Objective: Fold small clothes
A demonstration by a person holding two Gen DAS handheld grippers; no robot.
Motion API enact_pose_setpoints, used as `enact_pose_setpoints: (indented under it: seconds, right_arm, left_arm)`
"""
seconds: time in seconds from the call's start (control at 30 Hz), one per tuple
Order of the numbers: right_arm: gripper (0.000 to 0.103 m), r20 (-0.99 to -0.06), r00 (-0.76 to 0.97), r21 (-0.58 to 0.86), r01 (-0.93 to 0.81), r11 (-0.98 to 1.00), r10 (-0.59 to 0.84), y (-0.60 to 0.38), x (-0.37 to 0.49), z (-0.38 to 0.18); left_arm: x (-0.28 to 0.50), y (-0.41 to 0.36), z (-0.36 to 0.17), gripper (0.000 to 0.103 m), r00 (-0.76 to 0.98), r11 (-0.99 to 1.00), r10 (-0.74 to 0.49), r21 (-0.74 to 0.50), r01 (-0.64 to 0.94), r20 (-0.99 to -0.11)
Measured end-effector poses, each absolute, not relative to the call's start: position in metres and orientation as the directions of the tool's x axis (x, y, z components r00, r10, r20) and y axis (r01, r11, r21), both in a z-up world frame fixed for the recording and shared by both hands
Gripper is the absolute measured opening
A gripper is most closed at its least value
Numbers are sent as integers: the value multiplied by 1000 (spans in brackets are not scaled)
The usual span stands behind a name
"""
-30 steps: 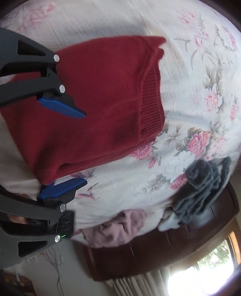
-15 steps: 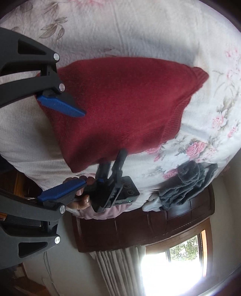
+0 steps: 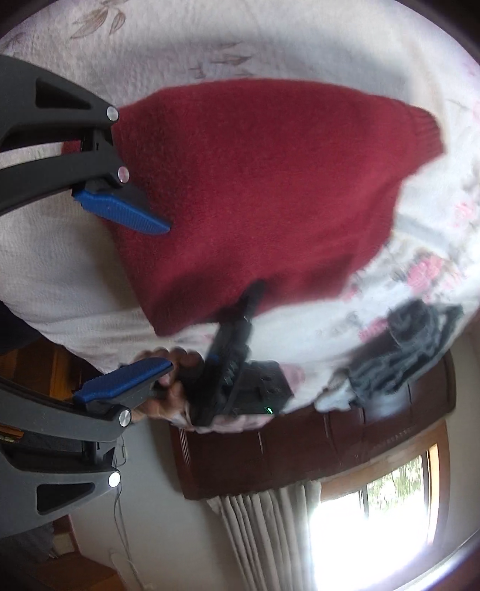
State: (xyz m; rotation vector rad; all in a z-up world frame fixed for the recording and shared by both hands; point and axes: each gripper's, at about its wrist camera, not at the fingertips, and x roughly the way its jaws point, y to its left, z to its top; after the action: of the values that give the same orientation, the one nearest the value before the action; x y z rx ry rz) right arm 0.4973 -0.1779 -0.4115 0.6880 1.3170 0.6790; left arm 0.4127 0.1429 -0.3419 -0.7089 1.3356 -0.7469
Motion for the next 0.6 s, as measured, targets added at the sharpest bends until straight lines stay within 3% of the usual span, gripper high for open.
enact_pose_setpoints:
  seconds: [0.07, 0.13, 0.2, 0.23, 0.37, 0.5, 0.6]
  right_arm:
    - [41, -614, 147, 781, -29, 624, 776, -180, 511, -409]
    - [48, -613, 167, 782, -15, 623, 773, -185, 517, -407]
    - [20, -614, 185, 780, -11, 626, 768, -186, 527, -406]
    - [15, -624, 208, 764, -39, 644, 753, -186, 528, -402]
    - [17, -746, 271, 604, -108, 789, 608, -179, 516, -410]
    - [34, -727, 326, 620, -66, 782, 604, -194, 511, -392]
    - [36, -706, 377, 617, -86, 782, 599, -200, 516, -368]
  left_arm:
    - [411, 140, -353, 70, 58, 583, -812, -811, 51, -580]
    - [408, 136, -357, 70, 47, 580, -814, -813, 55, -578]
    - [406, 134, -361, 70, 45, 580, -814, -813, 54, -578]
    - [406, 134, -364, 70, 42, 579, -815, -814, 47, -578]
    - [406, 135, -384, 70, 15, 574, -819, -819, 0, -573]
    - [415, 142, -362, 69, 7, 529, -848, -848, 10, -529]
    - [436, 165, -326, 70, 114, 486, -871, -871, 71, -477]
